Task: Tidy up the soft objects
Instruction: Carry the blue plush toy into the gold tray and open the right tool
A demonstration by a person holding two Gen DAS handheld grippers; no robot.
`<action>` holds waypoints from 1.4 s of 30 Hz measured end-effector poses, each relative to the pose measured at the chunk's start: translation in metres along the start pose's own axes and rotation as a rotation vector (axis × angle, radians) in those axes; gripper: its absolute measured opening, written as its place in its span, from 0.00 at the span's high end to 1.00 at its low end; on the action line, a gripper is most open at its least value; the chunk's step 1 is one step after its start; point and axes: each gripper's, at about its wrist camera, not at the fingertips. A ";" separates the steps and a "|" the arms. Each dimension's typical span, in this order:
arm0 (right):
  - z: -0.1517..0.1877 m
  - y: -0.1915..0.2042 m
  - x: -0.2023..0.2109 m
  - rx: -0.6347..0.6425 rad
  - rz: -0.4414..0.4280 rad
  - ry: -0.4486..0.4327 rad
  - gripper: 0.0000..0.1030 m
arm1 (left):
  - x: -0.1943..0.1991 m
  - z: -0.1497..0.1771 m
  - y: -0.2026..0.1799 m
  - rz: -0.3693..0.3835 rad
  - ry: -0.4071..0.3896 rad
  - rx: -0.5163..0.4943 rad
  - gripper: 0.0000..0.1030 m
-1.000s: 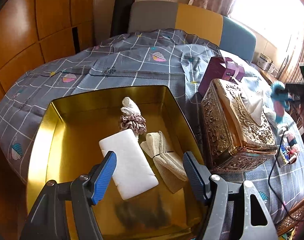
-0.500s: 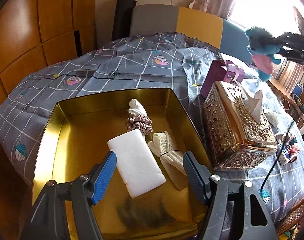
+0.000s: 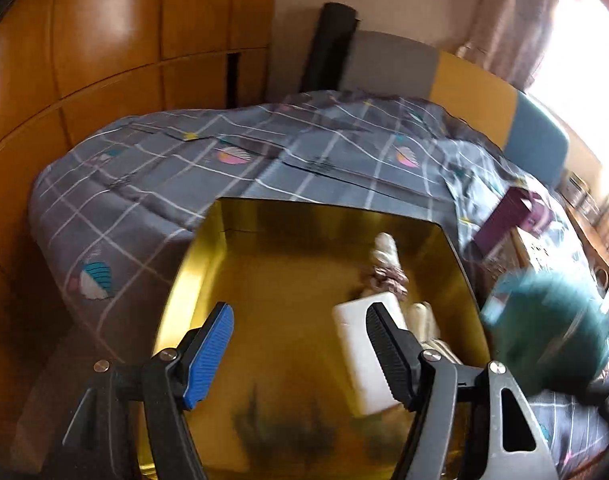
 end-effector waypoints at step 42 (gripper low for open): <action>0.062 -0.034 0.043 -0.223 0.223 -0.182 0.27 | 0.048 0.009 -0.059 0.088 -0.092 -0.180 0.32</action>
Point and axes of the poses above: each gripper's, at about its wrist camera, not at the fingertips, and x roughly against the way its jaws point, y to its left, z to its underside, and after that the axes turned 9 degrees about -z, right-handed
